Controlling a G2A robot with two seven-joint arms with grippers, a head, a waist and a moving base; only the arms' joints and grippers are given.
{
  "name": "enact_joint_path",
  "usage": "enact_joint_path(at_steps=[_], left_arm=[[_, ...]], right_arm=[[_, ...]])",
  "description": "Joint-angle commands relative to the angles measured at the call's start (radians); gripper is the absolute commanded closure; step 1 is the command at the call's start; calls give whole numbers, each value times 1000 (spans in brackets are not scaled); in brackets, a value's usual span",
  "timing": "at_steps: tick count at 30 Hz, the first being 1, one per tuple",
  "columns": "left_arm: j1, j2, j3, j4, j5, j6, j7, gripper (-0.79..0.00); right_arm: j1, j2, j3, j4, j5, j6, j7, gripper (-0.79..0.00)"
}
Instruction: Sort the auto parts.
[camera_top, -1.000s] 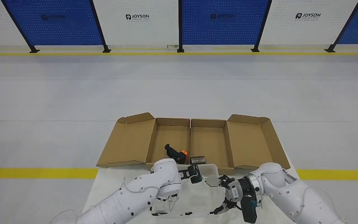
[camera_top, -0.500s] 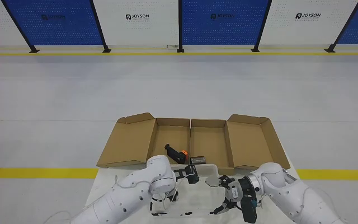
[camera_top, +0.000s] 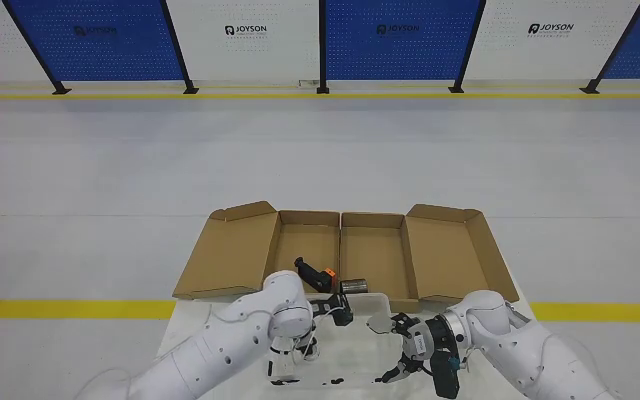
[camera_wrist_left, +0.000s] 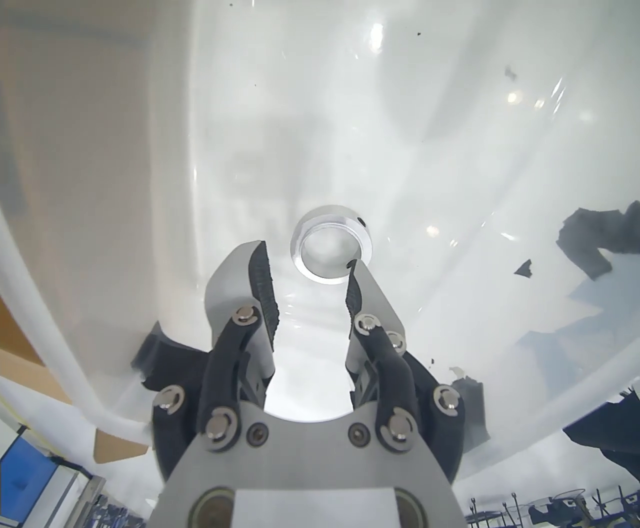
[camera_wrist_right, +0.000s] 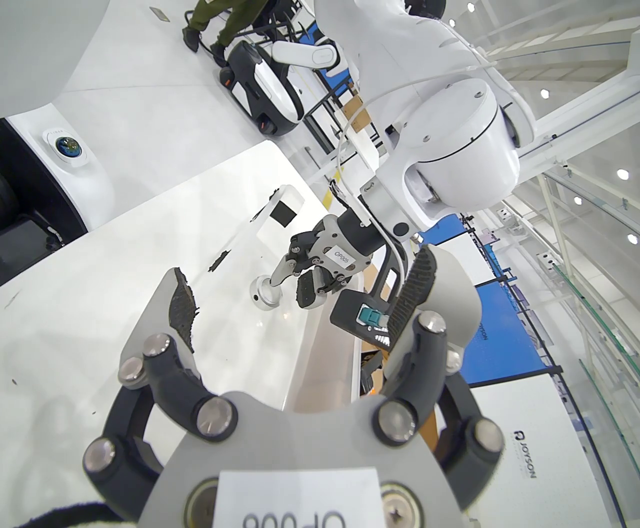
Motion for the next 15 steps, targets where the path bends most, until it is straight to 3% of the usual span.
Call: enact_joint_path(at_steps=[1,15], left_arm=[[-5,-5,6,14,-10,-2,2,-382],[-44,-45,49,117,-26,-12,35,-382]], right_arm=[[0,0,0,0,0,1,-1,-785],[0,0,0,0,0,1,-1,-785]])
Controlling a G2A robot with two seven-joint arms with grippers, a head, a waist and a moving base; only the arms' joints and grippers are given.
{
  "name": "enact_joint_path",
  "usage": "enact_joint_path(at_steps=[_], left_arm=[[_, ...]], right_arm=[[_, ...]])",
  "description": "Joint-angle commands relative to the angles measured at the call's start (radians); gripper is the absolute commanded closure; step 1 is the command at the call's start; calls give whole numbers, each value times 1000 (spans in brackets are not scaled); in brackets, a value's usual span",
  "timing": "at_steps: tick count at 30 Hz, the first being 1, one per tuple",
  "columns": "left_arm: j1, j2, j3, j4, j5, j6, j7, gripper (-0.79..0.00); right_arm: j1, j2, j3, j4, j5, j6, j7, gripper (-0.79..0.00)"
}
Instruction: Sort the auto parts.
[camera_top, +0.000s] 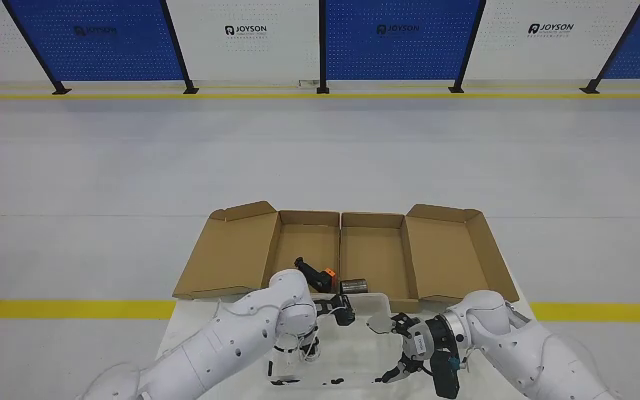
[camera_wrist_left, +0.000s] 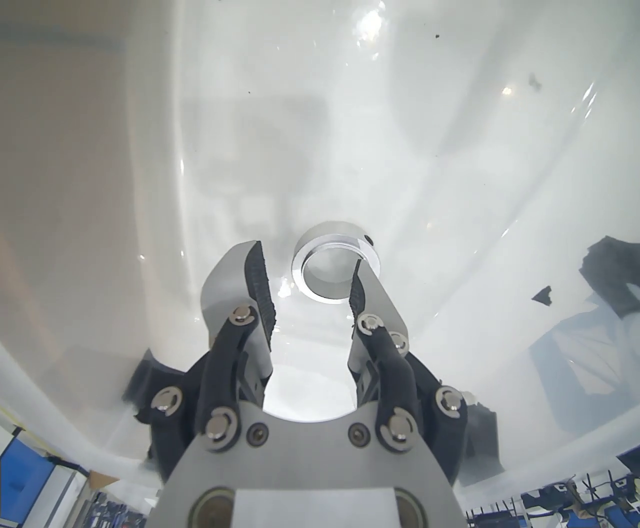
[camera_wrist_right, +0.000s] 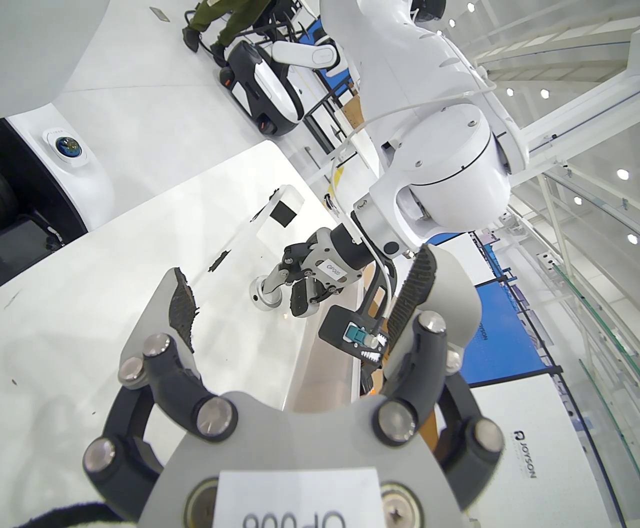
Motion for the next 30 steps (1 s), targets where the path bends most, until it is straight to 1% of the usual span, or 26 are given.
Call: enact_joint_path(at_steps=[1,6,8,11,12,14,15,16,21,24,27,30], left_arm=[[-5,-4,4,12,1,-1,5,-379],[-18,-16,10,44,-4,-5,17,-354],[-22,-20,12,59,-8,-8,21,-332],[-29,-26,15,77,-15,-15,24,-280],[-31,-28,16,83,-17,-15,26,-243],[-34,-32,18,90,-20,-19,27,-126],[-35,-33,19,93,-21,-21,27,-25],[-36,-35,20,96,-23,-23,28,0],[-45,-40,20,105,-27,-30,28,0],[-42,-36,14,63,-22,-34,27,0],[-22,-20,-3,-32,0,-22,15,0],[12,15,-48,-119,47,-23,3,0]], right_arm=[[0,0,0,0,0,1,-1,-785],[0,0,0,0,0,1,-1,-785],[0,0,0,0,0,1,-1,-785],[0,0,0,0,0,1,-1,-785],[0,0,0,0,0,1,-1,-785],[0,0,0,0,0,1,-1,-785],[0,0,0,0,0,1,-1,-785],[0,0,0,0,0,1,-1,-785],[0,0,0,0,0,1,-1,-785],[0,0,0,0,0,1,-1,-785],[0,0,0,0,0,1,-1,-785],[0,0,0,0,0,1,-1,-785]])
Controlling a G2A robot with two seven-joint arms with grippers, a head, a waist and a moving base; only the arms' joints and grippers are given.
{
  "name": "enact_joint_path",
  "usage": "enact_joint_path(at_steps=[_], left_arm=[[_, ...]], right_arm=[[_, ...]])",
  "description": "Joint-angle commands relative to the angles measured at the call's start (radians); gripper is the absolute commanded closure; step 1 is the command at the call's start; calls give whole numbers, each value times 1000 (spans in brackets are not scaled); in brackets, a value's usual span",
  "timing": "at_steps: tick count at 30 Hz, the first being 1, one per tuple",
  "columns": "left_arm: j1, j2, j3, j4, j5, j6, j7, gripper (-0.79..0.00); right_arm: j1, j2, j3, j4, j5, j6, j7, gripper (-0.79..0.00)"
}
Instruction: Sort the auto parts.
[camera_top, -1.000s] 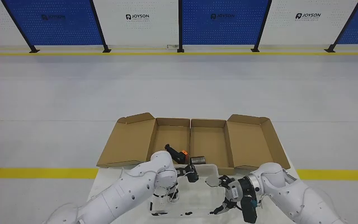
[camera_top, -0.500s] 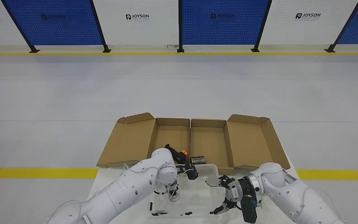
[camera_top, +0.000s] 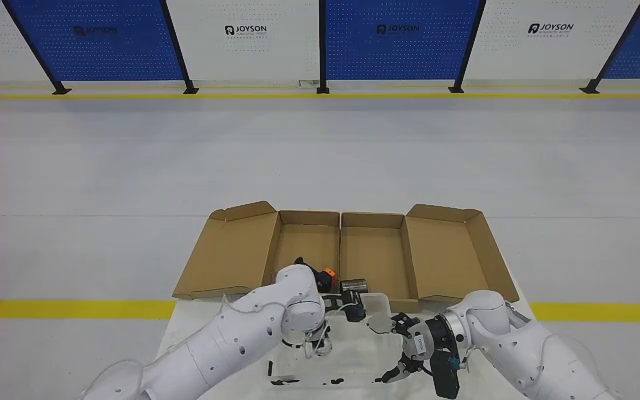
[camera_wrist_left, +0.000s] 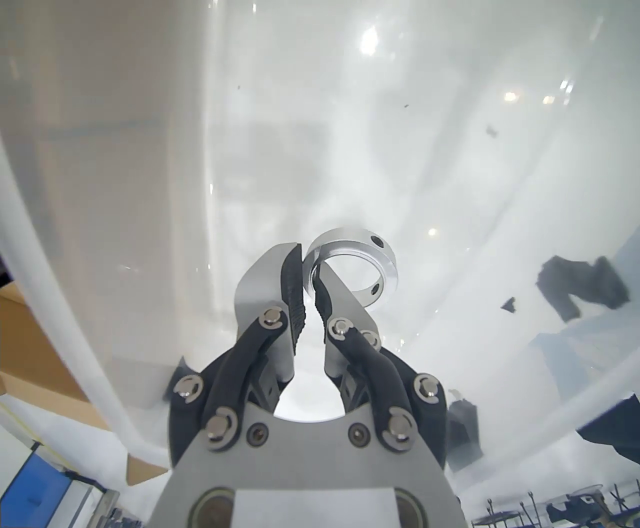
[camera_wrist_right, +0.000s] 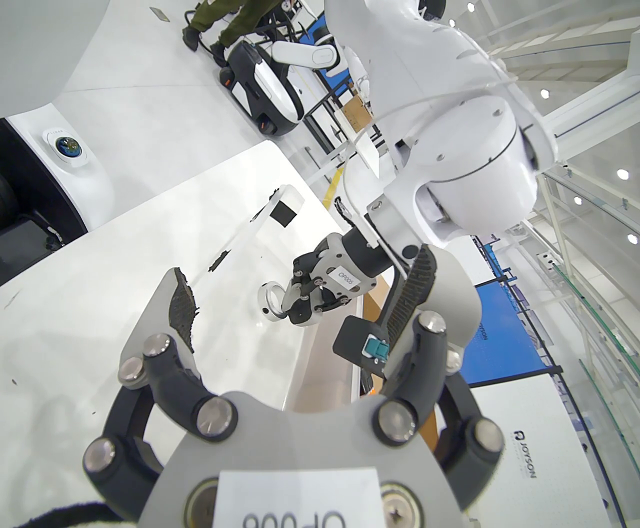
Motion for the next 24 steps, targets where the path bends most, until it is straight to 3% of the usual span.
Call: enact_joint_path(at_steps=[1,4,6,9,11,15,24], left_arm=[[25,26,-37,-56,38,-4,-2,0],[76,75,-118,-187,87,11,-17,0],[109,101,-179,-323,115,46,-32,0],[176,127,-225,-480,136,56,-58,0],[185,131,-236,-520,139,47,-46,0],[115,114,-225,-487,112,68,-41,0],[-135,13,-117,-187,36,205,54,0]], right_arm=[[0,0,0,0,0,1,-1,-785],[0,0,0,0,0,1,-1,-785],[0,0,0,0,0,1,-1,-785],[0,0,0,0,0,1,-1,-785],[0,0,0,0,0,1,-1,-785],[0,0,0,0,0,1,-1,-785],[0,0,0,0,0,1,-1,-785]])
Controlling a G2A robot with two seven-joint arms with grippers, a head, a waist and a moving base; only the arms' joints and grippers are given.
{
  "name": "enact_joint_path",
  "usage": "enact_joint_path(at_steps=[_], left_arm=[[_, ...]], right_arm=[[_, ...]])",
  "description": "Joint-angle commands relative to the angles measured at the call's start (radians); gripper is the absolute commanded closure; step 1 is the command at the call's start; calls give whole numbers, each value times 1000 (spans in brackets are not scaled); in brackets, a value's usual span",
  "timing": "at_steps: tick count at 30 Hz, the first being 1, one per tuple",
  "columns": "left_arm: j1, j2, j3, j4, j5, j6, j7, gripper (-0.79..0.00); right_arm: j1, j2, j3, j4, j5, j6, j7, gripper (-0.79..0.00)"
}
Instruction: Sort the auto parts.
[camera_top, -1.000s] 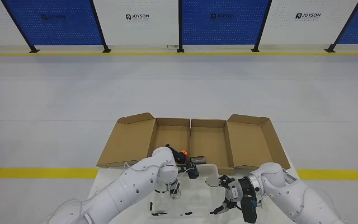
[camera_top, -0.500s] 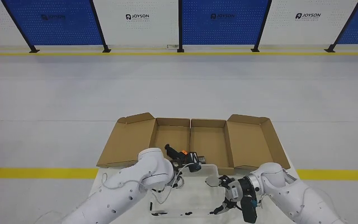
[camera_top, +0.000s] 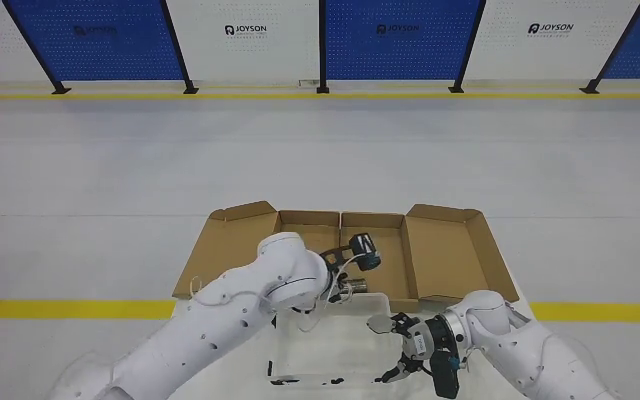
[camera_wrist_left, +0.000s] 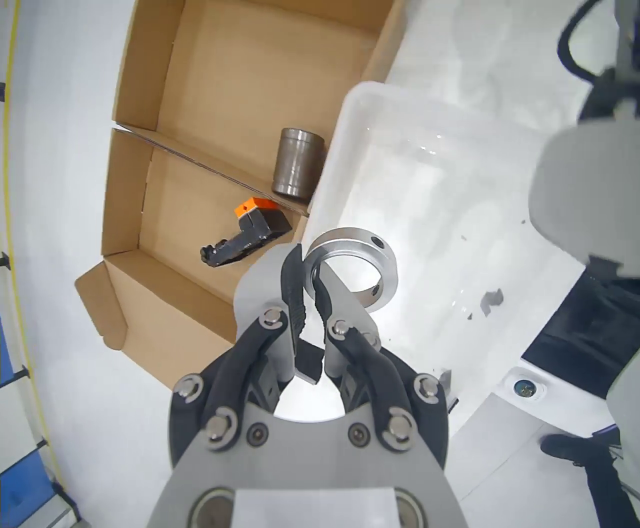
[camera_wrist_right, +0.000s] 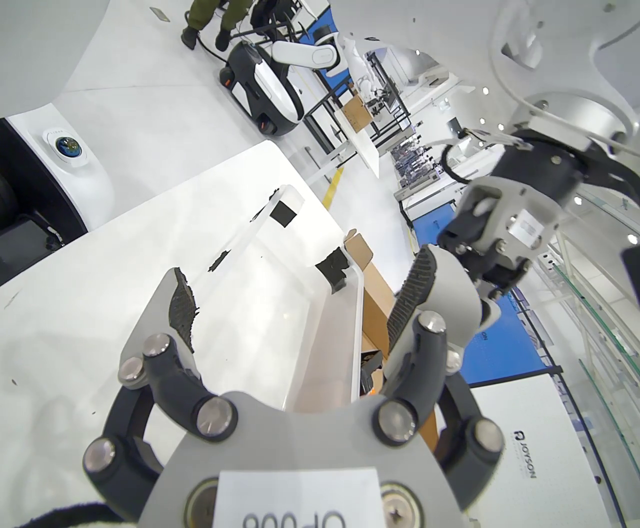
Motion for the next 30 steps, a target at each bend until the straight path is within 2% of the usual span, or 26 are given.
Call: enact_joint_path(at_steps=[1,4,9,16,17,18,19,20,21,25,30], left_arm=[[-42,-21,21,72,-7,23,27,0],[-100,-57,61,192,-11,52,65,0],[-176,-125,131,404,-55,39,123,0],[-251,-222,200,651,-160,-97,208,0],[-260,-235,209,675,-161,-101,221,-62],[-268,-248,216,694,-164,-105,236,-280],[-275,-260,221,712,-169,-108,250,-446],[-283,-271,224,730,-173,-109,262,-733],[-292,-282,226,746,-177,-110,273,-785],[-322,-312,220,800,-200,-117,309,-785],[-337,-328,211,831,-201,-141,340,-785]], right_arm=[[0,0,0,0,0,1,-1,-785],[0,0,0,0,0,1,-1,-785],[0,0,0,0,0,1,-1,-785],[0,0,0,0,0,1,-1,-785],[0,0,0,0,0,1,-1,-785],[0,0,0,0,0,1,-1,-785],[0,0,0,0,0,1,-1,-785],[0,0,0,0,0,1,-1,-785],[0,0,0,0,0,1,-1,-785],[0,0,0,0,0,1,-1,-785],[0,0,0,0,0,1,-1,-785]])
